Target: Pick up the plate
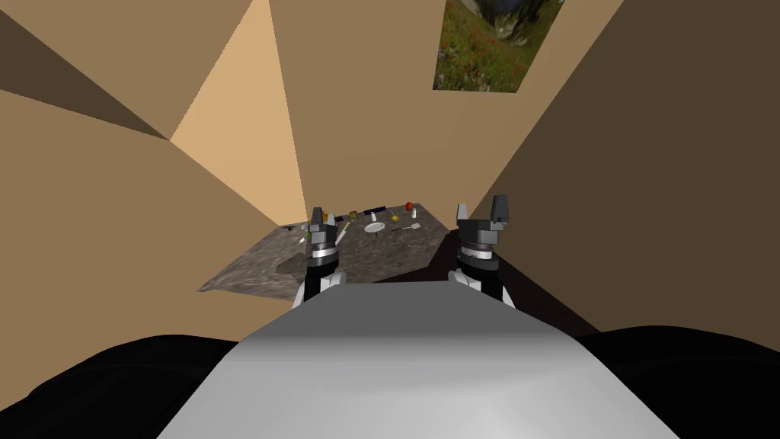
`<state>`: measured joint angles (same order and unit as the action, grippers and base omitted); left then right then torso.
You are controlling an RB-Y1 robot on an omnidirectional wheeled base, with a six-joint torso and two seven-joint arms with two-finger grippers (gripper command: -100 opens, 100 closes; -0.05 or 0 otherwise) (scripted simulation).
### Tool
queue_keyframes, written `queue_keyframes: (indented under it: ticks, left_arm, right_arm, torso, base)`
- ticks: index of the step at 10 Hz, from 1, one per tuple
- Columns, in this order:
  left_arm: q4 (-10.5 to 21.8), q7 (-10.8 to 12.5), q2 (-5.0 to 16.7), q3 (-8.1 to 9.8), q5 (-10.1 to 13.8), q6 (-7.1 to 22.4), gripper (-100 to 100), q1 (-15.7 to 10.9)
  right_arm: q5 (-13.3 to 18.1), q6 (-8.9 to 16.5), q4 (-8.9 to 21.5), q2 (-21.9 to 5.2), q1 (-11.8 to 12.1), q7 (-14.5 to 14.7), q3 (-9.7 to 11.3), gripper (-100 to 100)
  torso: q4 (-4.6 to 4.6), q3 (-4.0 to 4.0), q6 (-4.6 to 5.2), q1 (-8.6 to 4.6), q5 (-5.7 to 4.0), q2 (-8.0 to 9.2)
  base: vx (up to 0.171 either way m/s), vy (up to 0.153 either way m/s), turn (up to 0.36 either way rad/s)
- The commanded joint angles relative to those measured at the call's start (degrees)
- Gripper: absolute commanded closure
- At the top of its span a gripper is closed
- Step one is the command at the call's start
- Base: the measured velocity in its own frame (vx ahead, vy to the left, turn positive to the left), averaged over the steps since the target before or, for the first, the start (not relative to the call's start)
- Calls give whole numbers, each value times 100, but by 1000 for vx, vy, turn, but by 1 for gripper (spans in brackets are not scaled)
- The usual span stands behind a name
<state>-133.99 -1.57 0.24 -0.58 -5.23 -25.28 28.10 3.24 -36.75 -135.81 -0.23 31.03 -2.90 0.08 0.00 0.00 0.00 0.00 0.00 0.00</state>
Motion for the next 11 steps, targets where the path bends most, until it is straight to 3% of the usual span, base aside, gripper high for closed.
queue_keyframes:
  ticks: [1,4,5,11]
  left_arm:
    - [15,17,159,3,-4,51,-100,-25]
    - [74,86,481,13,-21,246,-100,-118]
    - [131,160,635,21,-43,436,-100,-210]
    - [362,476,850,39,-151,1175,-100,-576]
  right_arm:
    - [0,0,0,0,0,0,0,0]
    - [0,0,0,0,0,0,0,0]
    - [0,0,0,0,-1,0,0,0]
    - [0,0,0,0,-1,0,0,0]
  torso:
    - [0,0,0,0,0,0]
    - [2,6,1,-5,-1,11]
    - [3,9,0,-8,-2,16]
    - [7,19,0,-14,-4,32]
  base:
    - [-11,-5,-12]
    - [-36,-18,-22]
    - [-80,-42,-60]
    - [-85,-44,-54]
